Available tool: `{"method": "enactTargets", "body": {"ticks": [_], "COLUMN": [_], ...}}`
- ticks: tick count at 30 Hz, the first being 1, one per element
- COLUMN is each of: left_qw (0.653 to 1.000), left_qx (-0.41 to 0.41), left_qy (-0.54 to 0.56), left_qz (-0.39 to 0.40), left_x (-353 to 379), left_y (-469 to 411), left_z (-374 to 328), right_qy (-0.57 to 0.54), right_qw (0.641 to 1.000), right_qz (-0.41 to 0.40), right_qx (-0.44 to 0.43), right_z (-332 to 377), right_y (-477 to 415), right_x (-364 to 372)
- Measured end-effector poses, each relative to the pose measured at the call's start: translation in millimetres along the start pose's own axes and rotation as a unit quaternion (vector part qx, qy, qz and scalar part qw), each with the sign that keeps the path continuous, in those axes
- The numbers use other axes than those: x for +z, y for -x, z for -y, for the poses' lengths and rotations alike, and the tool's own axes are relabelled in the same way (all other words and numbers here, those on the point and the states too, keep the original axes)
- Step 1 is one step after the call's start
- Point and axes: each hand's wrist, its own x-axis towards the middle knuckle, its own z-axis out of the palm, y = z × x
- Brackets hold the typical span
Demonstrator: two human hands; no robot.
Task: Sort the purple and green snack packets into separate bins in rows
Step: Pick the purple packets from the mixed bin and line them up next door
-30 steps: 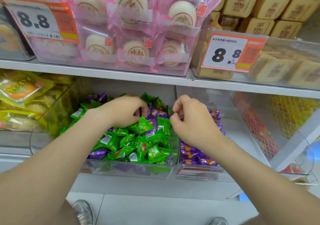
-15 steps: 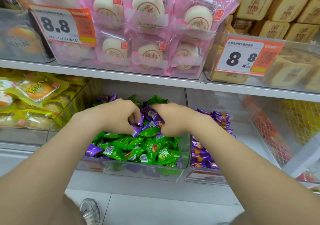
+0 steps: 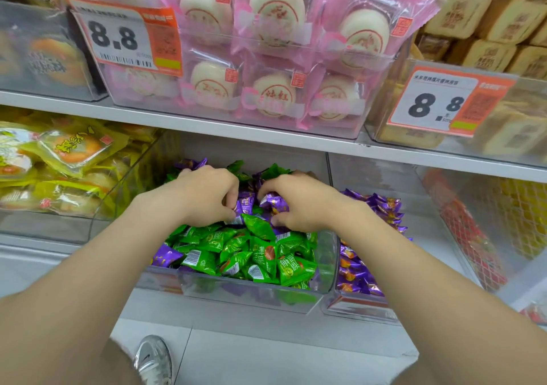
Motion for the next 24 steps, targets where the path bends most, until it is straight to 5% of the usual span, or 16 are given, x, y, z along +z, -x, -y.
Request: {"method": "enactTargets", "body": {"ticks": [5, 9, 11, 13, 15, 24], "left_qw": [0.994, 0.973, 0.928, 0.835, 0.79, 0.848], "left_qx": [-0.047, -0.038, -0.013, 0.017, 0.051, 0.132], "left_qy": [-0.022, 0.153, 0.345, 0.546, 0.611, 0.512], "left_qz": [-0.094, -0.171, -0.143, -0.071, -0.008, -0.028], "left_x": [3, 2, 1, -3, -5, 3], "left_y": [2, 6, 13, 25, 34, 39], "left_z": [-9, -17, -31, -51, -64, -104], "right_qy": [-0.141, -0.289, -0.434, -0.531, -0.556, -0.503], "right_qw": [0.981, 0.946, 0.892, 0.84, 0.824, 0.844], "right_qz": [-0.132, -0.149, -0.127, -0.111, -0.106, -0.141], "right_qx": [-0.029, -0.003, 0.003, 0.012, 0.017, 0.126], "right_z": [9, 19, 20, 20, 18, -9], "right_y": [28, 60, 71, 83, 97, 150], "right_x": [-6, -16, -21, -26, -28, -38]}}
